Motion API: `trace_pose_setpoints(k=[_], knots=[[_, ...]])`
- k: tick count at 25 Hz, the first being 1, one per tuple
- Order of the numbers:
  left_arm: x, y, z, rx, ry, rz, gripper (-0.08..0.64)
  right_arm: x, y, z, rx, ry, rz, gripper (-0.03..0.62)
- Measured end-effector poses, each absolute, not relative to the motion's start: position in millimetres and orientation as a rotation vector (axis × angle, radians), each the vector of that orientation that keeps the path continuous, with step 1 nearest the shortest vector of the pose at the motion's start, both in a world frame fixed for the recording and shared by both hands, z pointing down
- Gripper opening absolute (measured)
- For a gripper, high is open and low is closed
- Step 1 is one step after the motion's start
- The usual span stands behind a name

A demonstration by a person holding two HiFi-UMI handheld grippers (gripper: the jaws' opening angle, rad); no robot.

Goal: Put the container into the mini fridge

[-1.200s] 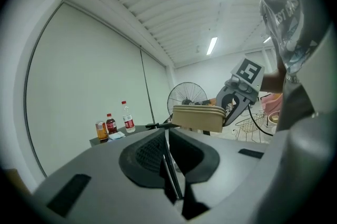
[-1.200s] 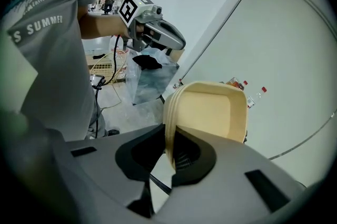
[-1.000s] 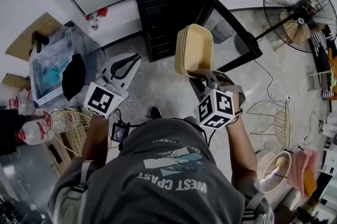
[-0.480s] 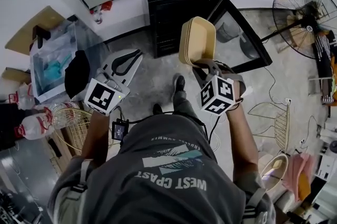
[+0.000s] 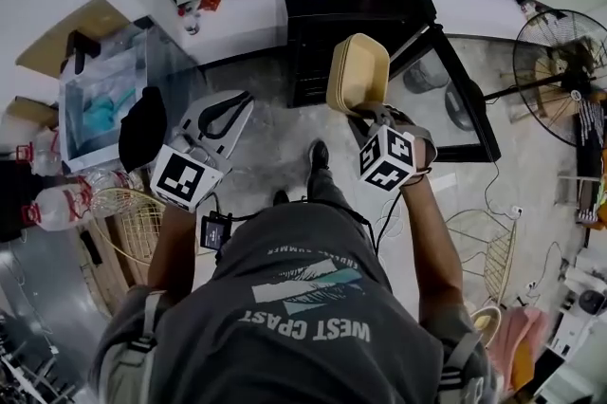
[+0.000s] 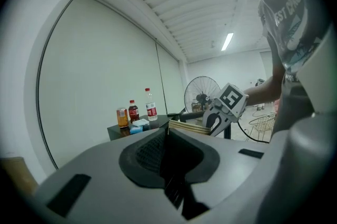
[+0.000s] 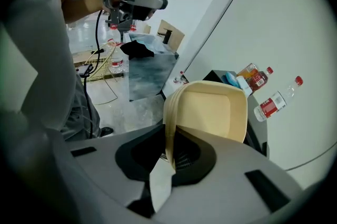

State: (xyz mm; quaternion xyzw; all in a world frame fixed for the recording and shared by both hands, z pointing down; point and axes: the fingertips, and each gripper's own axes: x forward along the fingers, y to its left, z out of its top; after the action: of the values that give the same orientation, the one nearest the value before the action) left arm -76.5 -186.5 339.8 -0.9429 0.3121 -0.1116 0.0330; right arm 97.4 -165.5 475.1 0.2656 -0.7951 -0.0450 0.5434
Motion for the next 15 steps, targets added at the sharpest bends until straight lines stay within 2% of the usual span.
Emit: trace_pose_setpoints(k=[15], knots=[[-82, -242, 367, -2.922, 1.192, -0.413, 0.036, 119, -238, 564, 0.448, -1.847, -0.021, 0.049]])
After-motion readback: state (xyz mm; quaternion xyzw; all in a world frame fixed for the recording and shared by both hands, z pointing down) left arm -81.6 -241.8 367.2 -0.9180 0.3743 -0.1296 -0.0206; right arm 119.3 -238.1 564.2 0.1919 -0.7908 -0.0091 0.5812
